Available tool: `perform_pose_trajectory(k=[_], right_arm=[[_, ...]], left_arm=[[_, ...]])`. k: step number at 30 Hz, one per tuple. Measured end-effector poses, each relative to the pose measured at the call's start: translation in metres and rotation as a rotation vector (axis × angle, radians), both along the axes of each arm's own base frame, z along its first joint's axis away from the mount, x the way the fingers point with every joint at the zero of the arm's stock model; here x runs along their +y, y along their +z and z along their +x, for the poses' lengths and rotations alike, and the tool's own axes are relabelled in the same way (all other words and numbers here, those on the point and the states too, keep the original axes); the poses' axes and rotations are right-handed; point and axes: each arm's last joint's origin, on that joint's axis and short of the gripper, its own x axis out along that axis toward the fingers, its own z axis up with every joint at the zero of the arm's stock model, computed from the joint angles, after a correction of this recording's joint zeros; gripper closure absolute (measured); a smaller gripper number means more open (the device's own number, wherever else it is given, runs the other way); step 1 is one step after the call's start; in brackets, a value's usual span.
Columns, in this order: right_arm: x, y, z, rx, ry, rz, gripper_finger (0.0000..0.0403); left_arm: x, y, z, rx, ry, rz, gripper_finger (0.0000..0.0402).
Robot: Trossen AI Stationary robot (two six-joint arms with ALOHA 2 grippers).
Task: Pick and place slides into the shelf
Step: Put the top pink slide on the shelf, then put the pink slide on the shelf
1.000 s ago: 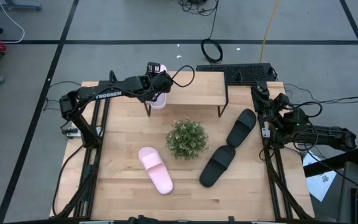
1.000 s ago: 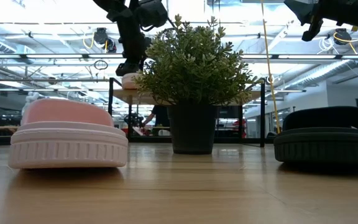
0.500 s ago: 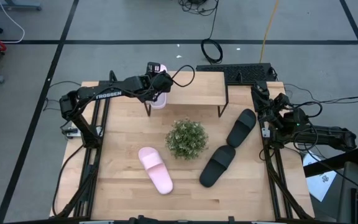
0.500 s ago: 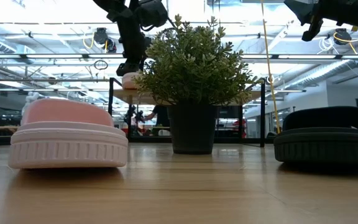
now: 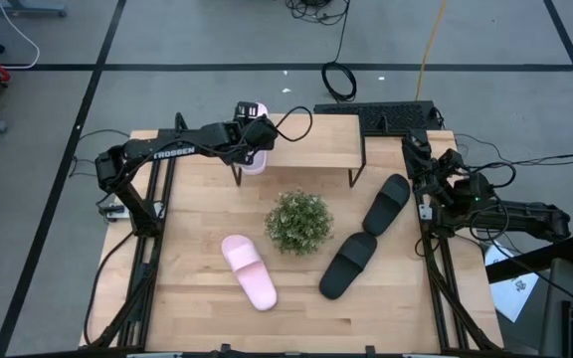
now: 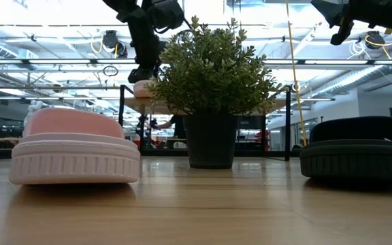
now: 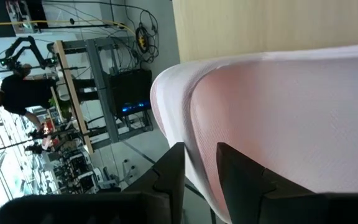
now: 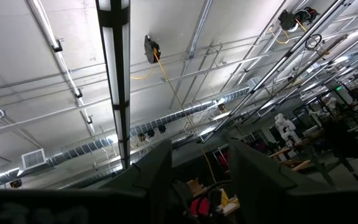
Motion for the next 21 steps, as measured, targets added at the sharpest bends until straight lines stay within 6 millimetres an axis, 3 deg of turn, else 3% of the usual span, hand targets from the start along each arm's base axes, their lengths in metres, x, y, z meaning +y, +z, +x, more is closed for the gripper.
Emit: perform_pose_trajectory(k=[13,21], right_arm=[[0.0,0.0,0.0,0.0,0.0,0.0,0.0255],[0.0,0.0,0.0,-0.001,0.0,0.0,0.0255]], left_arm=[[-0.015,0.001,0.006,-0.01,-0.006,0.029,0.0305],[-0.035,0.021,0.003,-0.09,-0.018,0.042,0.0305]])
